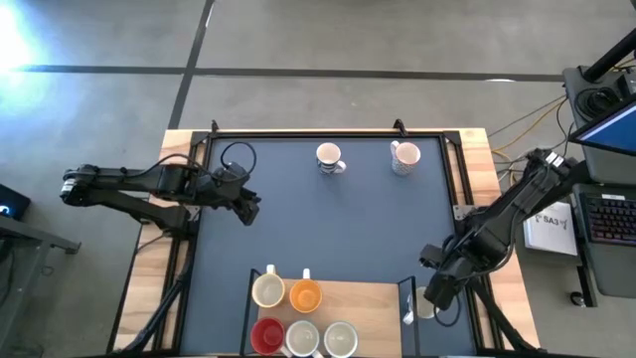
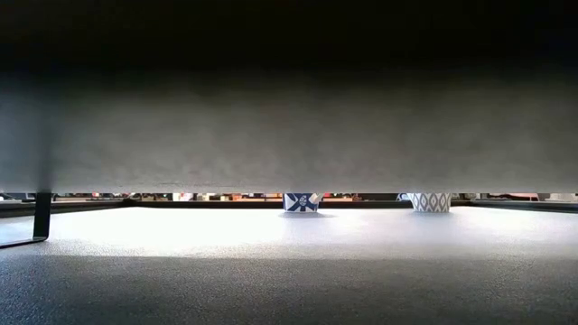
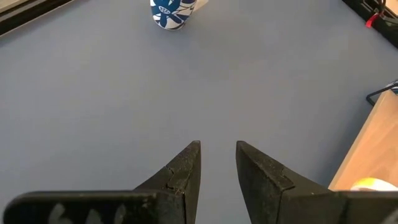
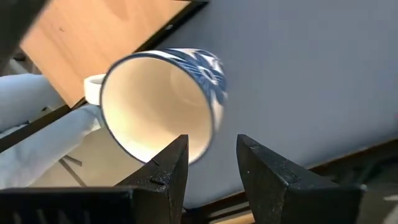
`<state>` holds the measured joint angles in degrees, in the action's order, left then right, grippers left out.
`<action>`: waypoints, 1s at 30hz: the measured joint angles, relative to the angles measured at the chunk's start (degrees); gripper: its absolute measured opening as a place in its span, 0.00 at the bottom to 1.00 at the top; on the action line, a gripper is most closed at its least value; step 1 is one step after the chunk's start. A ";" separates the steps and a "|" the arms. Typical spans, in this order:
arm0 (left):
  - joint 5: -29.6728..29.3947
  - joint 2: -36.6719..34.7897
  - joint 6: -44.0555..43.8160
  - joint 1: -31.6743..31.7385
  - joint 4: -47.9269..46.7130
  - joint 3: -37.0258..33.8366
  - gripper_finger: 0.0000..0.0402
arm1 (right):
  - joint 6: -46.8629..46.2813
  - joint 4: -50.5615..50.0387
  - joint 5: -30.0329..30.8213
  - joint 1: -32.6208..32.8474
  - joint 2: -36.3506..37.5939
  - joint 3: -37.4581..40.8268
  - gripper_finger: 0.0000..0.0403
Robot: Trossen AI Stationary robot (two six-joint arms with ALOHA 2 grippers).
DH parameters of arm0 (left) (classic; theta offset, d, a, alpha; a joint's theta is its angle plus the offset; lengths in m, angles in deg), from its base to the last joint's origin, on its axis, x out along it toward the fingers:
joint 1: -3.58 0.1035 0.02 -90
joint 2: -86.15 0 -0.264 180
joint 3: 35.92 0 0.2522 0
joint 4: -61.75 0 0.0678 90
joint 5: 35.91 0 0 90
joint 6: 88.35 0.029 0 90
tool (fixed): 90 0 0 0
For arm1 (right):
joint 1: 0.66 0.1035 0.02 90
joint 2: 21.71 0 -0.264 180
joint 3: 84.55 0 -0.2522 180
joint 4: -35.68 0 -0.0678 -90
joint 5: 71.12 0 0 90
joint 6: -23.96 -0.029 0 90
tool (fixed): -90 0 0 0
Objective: Place coffee mugs
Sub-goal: Put the blue flowered mug on the shelf
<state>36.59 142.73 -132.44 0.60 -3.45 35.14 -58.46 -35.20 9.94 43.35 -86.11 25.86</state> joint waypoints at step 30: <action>0.02 0.07 -0.02 -0.02 0.07 0.00 0.21 | 7.51 0.41 -0.33 0.00 -8.91 0.11 0.04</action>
<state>36.61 142.80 -132.47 0.58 -3.38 35.14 -50.96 -34.79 9.60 43.35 -95.02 25.96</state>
